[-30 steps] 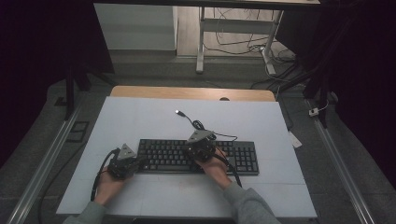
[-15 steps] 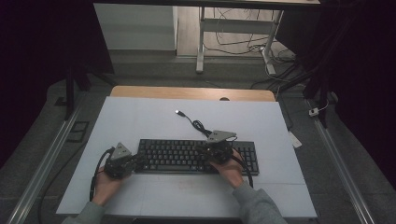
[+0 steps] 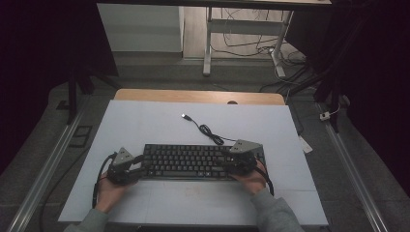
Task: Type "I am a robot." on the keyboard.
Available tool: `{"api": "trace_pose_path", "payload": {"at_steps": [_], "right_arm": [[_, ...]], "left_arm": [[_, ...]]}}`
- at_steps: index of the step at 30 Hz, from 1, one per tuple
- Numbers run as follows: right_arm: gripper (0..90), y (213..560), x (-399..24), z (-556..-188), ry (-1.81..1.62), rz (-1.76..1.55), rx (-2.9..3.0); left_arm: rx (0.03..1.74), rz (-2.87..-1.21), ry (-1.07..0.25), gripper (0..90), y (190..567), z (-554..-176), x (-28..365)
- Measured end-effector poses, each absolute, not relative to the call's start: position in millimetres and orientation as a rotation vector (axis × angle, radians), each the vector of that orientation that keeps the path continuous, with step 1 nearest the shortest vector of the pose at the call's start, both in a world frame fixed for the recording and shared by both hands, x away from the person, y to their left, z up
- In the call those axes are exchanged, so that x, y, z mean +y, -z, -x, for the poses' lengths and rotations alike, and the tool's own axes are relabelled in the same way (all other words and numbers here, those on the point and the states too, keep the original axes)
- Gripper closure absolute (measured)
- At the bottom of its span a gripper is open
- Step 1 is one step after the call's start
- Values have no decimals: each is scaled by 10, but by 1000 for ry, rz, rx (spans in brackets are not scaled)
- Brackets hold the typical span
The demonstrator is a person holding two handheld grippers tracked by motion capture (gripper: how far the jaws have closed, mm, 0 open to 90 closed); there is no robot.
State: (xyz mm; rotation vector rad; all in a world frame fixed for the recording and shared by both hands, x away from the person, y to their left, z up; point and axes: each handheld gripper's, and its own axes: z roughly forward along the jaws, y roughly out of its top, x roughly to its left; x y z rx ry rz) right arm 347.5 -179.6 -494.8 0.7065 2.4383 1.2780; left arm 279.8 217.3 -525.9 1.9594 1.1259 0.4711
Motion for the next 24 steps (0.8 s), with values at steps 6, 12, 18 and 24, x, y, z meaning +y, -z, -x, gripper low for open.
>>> {"api": "trace_pose_path", "payload": {"at_steps": [6,12,18,24], "right_arm": [[523,4949,-1989,-3383,-1283,-721,2416],[524,4947,-2107,-3344,-1317,-724,2399],[524,4948,-2084,-3358,-1294,-704,2411],[524,4954,-2079,-3364,-1288,-703,2413]], "left_arm": [[1132,-1961,-468,492,5260,-2795,2185],[1132,-1957,-466,480,5253,-2791,2199],[1109,-1964,-446,458,5221,-2793,2182],[1048,-1994,-423,445,5128,-2833,2109]]}}
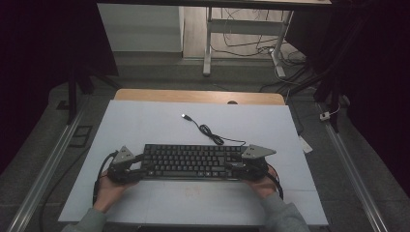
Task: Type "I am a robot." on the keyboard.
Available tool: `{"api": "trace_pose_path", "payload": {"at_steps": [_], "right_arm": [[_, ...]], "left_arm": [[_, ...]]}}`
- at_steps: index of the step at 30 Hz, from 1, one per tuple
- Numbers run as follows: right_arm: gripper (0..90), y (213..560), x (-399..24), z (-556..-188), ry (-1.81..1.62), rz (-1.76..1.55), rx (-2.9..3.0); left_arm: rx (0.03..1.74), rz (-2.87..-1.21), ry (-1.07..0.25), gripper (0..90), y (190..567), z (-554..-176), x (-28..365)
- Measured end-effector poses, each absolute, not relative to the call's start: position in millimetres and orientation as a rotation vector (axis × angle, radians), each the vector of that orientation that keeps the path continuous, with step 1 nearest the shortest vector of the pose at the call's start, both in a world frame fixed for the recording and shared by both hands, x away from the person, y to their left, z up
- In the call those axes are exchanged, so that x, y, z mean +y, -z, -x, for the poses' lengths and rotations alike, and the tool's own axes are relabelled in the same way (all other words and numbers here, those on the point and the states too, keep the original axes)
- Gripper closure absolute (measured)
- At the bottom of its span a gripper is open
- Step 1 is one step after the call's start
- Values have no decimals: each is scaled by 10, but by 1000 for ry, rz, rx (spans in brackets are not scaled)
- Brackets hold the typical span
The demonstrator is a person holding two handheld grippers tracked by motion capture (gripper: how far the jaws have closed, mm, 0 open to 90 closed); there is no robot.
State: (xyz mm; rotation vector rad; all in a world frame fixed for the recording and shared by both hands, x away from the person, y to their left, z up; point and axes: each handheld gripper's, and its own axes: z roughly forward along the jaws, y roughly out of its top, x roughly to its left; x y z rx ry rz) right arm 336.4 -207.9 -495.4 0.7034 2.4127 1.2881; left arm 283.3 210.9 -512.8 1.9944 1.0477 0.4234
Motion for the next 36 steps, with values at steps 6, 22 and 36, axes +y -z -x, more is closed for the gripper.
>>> {"api": "trace_pose_path", "payload": {"at_steps": [6,22,36], "right_arm": [[524,4955,-2079,-3364,-1284,-708,2412],[522,4954,-2090,-3359,-1285,-719,2408],[517,4989,-2066,-3376,-1263,-706,2424]], "left_arm": [[991,-2026,-391,447,5029,-2912,1974],[881,-2134,-295,480,4880,-3129,1529],[797,-2208,-234,672,5017,-3098,1340]]}}
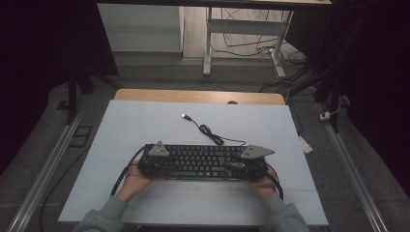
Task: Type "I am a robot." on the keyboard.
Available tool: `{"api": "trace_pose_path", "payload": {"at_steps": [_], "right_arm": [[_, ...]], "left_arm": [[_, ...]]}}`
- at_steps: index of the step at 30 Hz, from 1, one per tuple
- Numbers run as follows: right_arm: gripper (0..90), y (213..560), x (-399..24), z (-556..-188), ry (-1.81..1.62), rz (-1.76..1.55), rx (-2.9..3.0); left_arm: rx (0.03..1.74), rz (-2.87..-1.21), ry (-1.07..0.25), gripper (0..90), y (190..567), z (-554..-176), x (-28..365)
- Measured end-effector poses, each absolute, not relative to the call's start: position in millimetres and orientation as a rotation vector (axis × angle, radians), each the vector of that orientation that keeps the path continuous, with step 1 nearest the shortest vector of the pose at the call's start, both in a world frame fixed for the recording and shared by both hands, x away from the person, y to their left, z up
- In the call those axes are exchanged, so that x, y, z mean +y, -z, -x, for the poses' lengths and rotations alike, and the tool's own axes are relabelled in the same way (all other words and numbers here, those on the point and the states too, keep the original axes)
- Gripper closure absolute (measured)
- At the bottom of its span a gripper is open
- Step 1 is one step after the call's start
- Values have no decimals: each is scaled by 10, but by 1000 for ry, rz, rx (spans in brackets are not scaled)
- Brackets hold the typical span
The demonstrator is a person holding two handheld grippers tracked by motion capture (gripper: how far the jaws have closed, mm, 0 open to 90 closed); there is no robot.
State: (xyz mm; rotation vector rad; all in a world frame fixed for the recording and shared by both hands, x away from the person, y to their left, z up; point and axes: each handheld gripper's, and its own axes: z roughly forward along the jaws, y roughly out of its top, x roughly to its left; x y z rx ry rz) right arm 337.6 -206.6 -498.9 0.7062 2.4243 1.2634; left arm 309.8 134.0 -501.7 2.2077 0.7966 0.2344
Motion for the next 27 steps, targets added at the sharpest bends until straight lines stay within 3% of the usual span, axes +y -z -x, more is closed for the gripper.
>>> {"api": "trace_pose_path", "payload": {"at_steps": [6,27], "right_arm": [[516,4992,-2070,-3381,-1254,-705,2432],[509,5015,-2071,-3397,-1237,-717,2432]], "left_arm": [[767,-2243,-206,884,5057,-3084,1292],[769,-2299,-188,887,5169,-3087,1237]]}}
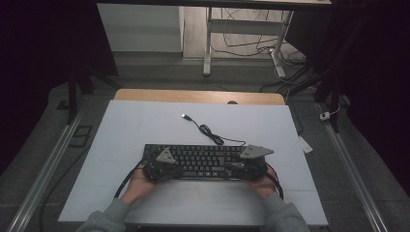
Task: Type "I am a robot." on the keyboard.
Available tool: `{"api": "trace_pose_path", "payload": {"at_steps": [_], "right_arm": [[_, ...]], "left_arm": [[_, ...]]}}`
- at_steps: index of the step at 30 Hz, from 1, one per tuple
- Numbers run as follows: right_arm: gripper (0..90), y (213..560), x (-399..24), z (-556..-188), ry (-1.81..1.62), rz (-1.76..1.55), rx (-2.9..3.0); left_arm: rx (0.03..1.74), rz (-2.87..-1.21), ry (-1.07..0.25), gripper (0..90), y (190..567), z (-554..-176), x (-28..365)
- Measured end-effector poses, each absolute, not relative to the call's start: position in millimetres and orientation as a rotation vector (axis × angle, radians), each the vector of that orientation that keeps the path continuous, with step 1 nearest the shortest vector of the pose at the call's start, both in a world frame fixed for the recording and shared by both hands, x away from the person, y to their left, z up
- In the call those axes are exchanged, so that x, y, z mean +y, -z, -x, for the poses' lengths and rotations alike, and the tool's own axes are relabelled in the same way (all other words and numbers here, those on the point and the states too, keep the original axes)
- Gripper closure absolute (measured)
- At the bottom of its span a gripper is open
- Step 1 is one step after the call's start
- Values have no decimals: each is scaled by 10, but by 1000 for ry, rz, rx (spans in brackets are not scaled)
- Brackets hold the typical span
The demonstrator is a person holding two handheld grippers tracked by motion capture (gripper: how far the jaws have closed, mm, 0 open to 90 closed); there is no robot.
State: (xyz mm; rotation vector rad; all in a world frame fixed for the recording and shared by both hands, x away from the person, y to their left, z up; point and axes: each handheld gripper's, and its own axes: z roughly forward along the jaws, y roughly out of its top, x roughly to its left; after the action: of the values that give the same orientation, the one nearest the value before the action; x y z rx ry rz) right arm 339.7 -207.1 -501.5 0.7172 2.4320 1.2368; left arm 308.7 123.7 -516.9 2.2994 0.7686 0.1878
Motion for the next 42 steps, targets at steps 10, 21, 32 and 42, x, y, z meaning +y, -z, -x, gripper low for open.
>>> {"api": "trace_pose_path", "payload": {"at_steps": [10,21,32,42], "right_arm": [[509,5021,-2067,-3398,-1226,-717,2438],[508,5022,-2067,-3398,-1215,-712,2439],[501,5024,-2058,-3383,-1231,-696,2453],[493,5037,-2040,-3379,-1237,-683,2469]], "left_arm": [[761,-2300,-184,888,5211,-3092,1225],[781,-2203,-254,887,5059,-3049,1324],[843,-2136,-280,782,4974,-3057,1520],[934,-2105,-320,487,4954,-3084,1617]]}}
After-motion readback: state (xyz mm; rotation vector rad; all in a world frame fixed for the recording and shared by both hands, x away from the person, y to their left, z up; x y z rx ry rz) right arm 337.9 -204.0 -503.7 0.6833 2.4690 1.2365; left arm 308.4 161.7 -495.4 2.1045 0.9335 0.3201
